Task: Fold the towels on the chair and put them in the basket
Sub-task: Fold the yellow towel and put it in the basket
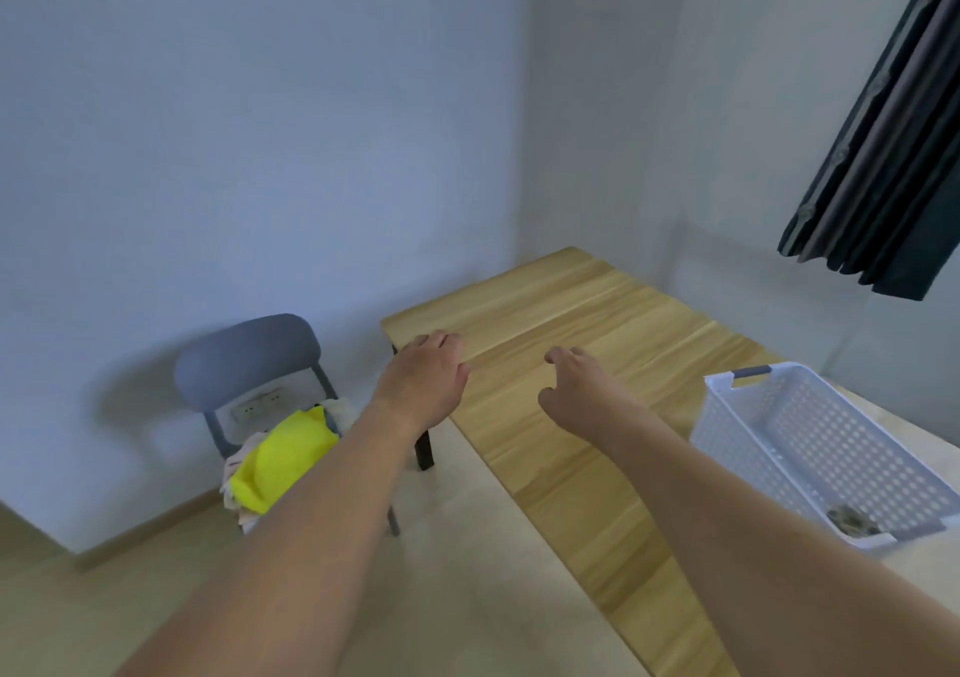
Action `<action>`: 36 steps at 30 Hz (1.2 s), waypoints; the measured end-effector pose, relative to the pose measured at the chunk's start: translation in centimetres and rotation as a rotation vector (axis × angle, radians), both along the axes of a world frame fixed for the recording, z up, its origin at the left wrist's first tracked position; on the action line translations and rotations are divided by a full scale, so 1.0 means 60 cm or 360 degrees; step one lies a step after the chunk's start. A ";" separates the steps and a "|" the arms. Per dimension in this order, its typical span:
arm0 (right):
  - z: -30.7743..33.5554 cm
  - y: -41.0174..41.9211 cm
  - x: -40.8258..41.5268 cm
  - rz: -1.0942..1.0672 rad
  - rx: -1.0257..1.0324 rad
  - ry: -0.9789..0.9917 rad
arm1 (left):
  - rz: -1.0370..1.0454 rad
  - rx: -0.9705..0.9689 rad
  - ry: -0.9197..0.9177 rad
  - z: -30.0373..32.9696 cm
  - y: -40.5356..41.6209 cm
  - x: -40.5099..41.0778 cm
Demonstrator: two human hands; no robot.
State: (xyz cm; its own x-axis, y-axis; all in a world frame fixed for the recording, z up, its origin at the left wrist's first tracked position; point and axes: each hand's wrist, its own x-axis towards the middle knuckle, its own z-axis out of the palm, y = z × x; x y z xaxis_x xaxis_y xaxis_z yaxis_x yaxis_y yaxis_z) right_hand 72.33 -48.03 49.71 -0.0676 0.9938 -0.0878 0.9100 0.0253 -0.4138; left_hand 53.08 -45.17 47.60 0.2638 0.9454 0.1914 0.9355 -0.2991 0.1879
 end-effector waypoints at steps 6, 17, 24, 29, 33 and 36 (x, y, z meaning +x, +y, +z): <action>-0.001 0.063 -0.225 -0.0076 0.0028 0.0050 | -0.0023 -0.0027 -0.0042 -0.006 0.076 -0.225; -0.033 0.199 -0.523 -0.0054 -0.0082 0.0138 | 0.0210 -0.0193 -0.0200 -0.052 0.193 -0.576; -0.111 0.307 -0.718 -0.0051 -0.0239 0.0243 | 0.0175 -0.0348 -0.0198 -0.112 0.315 -0.759; -0.141 0.362 -0.810 -0.0255 -0.0371 0.0309 | 0.0025 -0.0542 -0.0150 -0.141 0.420 -0.854; -0.166 0.399 -0.845 -0.0357 -0.0450 0.0304 | -0.0046 -0.0675 -0.0125 -0.164 0.485 -0.898; -0.209 0.439 -0.859 -0.0387 -0.0461 0.0313 | -0.0122 -0.0686 -0.0127 -0.200 0.523 -0.902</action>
State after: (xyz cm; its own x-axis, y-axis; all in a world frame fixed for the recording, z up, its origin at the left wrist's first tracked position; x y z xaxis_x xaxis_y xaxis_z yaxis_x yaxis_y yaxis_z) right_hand 20.79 -21.68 37.17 0.1222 0.9190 -0.3749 0.7781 -0.3232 -0.5386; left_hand -1.03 -13.78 35.59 0.3367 0.9216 -0.1932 0.8911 -0.2456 0.3816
